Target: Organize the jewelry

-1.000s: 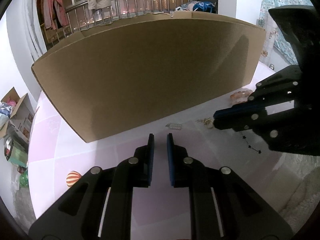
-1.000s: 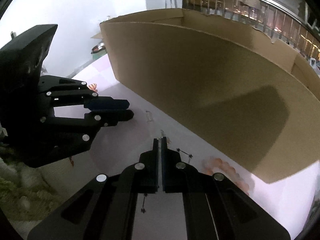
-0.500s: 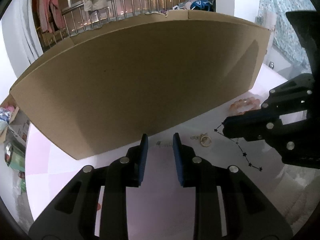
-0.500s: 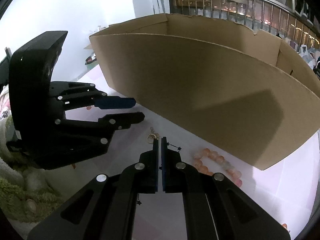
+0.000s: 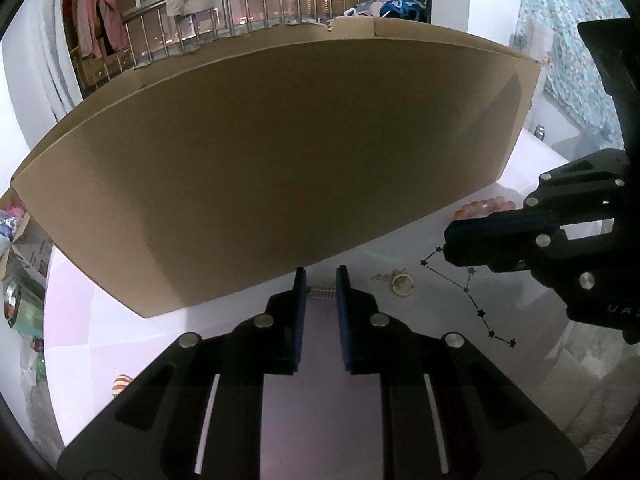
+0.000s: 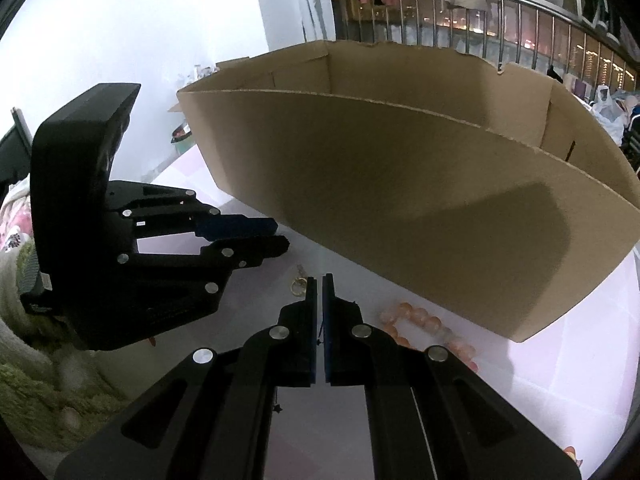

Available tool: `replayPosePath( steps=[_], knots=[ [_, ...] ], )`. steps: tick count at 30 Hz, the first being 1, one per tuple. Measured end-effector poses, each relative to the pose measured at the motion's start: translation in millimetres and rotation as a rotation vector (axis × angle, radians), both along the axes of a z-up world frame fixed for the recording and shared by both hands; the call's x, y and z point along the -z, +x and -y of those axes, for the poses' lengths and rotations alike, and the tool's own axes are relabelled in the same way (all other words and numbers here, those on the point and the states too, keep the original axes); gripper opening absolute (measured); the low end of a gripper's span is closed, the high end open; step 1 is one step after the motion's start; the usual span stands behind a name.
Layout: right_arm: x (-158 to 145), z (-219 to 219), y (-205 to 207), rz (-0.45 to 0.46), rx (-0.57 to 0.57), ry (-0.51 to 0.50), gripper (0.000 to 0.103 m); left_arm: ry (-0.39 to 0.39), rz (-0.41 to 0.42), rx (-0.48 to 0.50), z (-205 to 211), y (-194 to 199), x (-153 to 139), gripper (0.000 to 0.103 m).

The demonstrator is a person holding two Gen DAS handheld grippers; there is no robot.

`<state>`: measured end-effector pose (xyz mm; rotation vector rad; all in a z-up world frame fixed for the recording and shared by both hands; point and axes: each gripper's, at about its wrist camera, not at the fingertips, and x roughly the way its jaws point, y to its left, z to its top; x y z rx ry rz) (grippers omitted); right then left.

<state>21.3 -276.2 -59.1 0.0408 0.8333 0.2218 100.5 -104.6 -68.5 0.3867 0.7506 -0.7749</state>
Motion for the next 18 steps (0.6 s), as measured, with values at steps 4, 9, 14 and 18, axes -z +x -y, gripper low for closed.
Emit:
replayPosePath(
  steps=[4, 9, 14, 18],
  knots=[
    [-2.2, 2.4, -2.9, 0.005, 0.004, 0.004, 0.003, 0.007, 0.005, -0.013, -1.8, -0.6, -2.1, 0.013],
    [-3.6, -0.2, -2.1, -0.002, -0.003, 0.011, 0.005, 0.015, 0.008, -0.056, -11.8, -3.2, -1.9, 0.013],
    [3.0, -8.4, 5.0, -0.037, -0.022, -0.010, 0.018, 0.017, 0.007, -0.090, -22.3, -5.7, -1.0, 0.013],
    [4.6, -16.7, 10.6, -0.039, -0.042, -0.052, 0.025, 0.012, 0.005, -0.096, -27.9, -9.3, -0.2, 0.013]
  ],
)
